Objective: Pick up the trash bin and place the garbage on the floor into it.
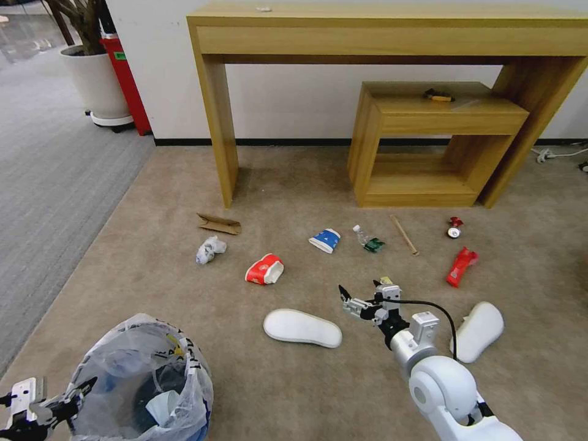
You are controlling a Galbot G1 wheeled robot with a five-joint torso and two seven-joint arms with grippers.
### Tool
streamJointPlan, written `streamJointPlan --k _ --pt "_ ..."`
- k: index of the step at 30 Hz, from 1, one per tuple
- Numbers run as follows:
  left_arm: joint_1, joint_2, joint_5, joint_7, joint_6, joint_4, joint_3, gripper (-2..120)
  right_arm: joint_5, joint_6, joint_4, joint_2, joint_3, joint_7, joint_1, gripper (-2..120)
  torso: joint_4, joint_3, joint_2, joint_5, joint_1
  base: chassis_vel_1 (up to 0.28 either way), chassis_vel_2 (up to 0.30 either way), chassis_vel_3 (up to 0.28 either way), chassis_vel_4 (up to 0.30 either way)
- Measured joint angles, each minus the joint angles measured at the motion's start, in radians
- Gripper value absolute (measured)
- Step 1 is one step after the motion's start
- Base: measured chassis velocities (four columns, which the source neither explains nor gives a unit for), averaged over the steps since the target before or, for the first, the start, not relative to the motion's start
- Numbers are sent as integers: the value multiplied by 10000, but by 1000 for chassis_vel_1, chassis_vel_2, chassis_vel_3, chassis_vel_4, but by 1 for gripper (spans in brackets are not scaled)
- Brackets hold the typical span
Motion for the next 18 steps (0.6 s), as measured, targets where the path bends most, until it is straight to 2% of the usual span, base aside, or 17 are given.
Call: streamJointPlan --k 5,11,18 --pt "1 3 0 6 -2 74 -19 0 -122 -10 -344 71 -159 -46 99 100 0 0 0 0 0 23 191 -28 -201" --pt "-92 -7 131 22 -18 175 65 0 -549 -199 -1373 44 -358 -262 545 100 1 1 0 -2 0 12 189 -17 -196" --pt "-320 -113 206 -149 75 205 226 0 -1307 -423 -3008 -206 -938 -912 1281 100 0 1 -2 2 -1 1 59 1 -44"
